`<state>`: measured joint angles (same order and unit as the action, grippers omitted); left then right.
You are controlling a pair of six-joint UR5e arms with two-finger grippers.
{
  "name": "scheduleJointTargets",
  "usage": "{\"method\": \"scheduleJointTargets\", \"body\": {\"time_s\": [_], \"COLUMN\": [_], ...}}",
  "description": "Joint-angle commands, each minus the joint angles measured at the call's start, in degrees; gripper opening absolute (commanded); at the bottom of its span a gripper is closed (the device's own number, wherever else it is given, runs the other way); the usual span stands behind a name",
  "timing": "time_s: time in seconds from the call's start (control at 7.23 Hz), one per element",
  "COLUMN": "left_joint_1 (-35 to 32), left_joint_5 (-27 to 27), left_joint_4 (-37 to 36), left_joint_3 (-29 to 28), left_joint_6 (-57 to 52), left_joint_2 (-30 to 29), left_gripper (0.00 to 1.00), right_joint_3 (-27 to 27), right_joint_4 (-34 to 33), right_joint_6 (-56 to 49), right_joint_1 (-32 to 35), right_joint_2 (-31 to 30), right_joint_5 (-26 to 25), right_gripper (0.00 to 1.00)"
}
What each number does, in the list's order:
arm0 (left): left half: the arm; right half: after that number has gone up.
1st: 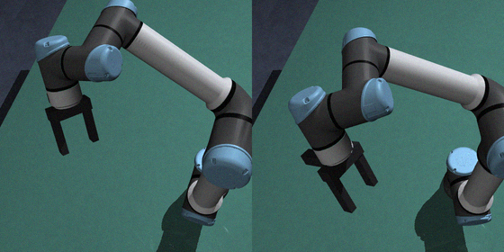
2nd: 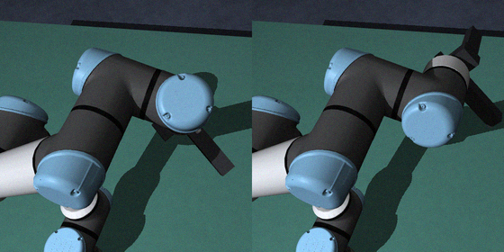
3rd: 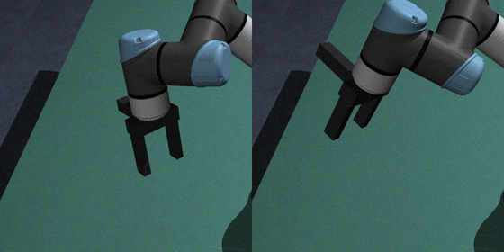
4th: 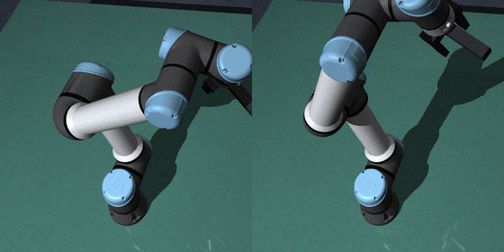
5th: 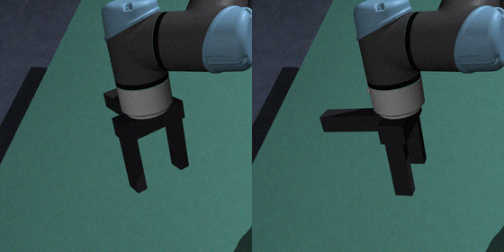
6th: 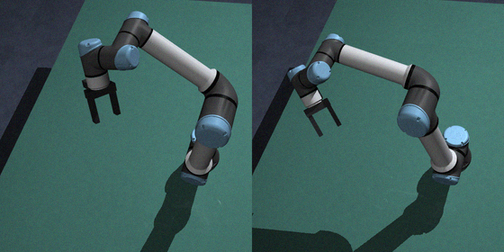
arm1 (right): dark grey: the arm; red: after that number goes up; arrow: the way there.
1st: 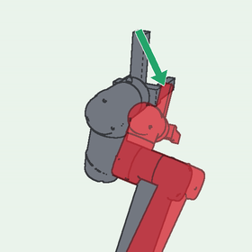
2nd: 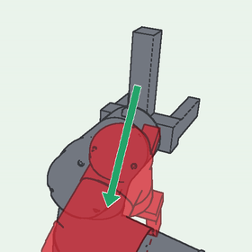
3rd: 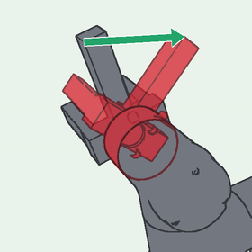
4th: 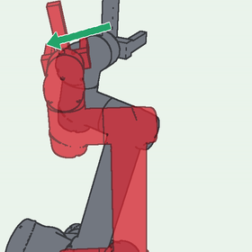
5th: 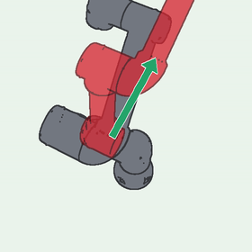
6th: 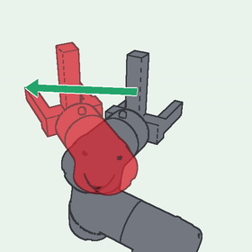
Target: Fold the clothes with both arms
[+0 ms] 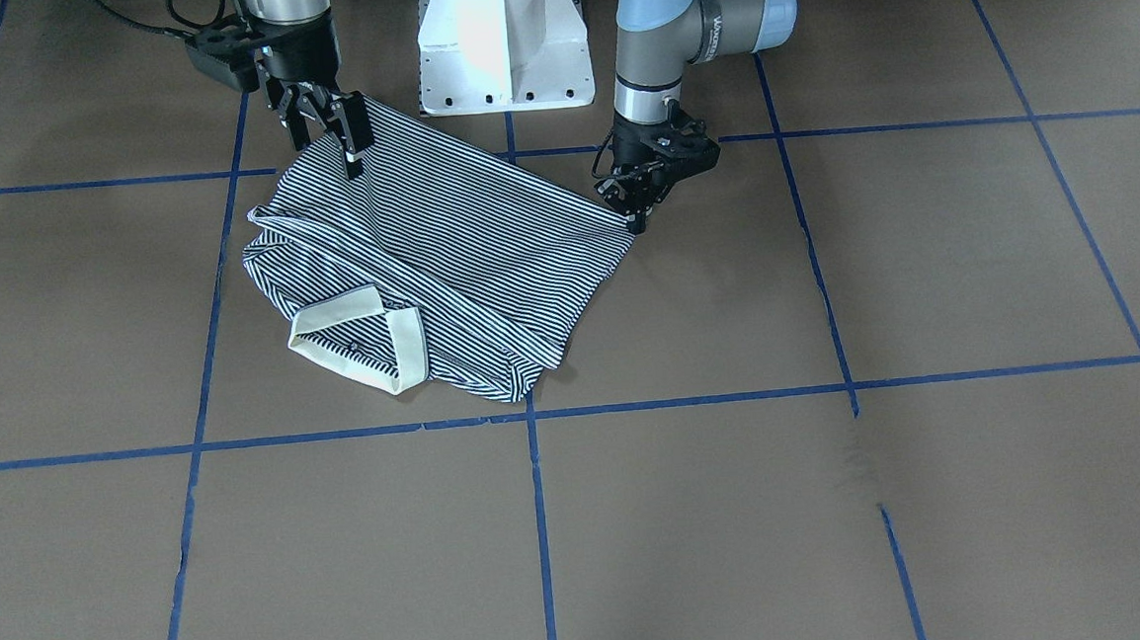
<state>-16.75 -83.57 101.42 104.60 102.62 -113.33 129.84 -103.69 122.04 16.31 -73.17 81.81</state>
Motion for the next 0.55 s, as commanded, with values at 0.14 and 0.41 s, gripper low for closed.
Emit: {"method": "scheduleJointTargets", "body": {"time_s": [0.14, 0.41], "left_joint_1": [-6.52, -15.81], "left_joint_5": [-0.1, -0.45], "left_joint_4": [0.18, 1.84], "left_joint_3": [-0.35, -2.71], "left_joint_6": [-10.83, -17.43], "left_joint_2": [-0.31, -3.19], "left_gripper": [0.0, 0.0], "right_joint_3": [-0.11, -0.03], "right_joint_4": [-0.02, -0.02], "right_joint_6": [0.13, 0.13], "right_joint_1": [0.04, 0.04], "right_joint_2": [0.3, 0.74], "right_joint_5": [0.01, 0.01], "right_gripper": [1.0, 1.0]}}
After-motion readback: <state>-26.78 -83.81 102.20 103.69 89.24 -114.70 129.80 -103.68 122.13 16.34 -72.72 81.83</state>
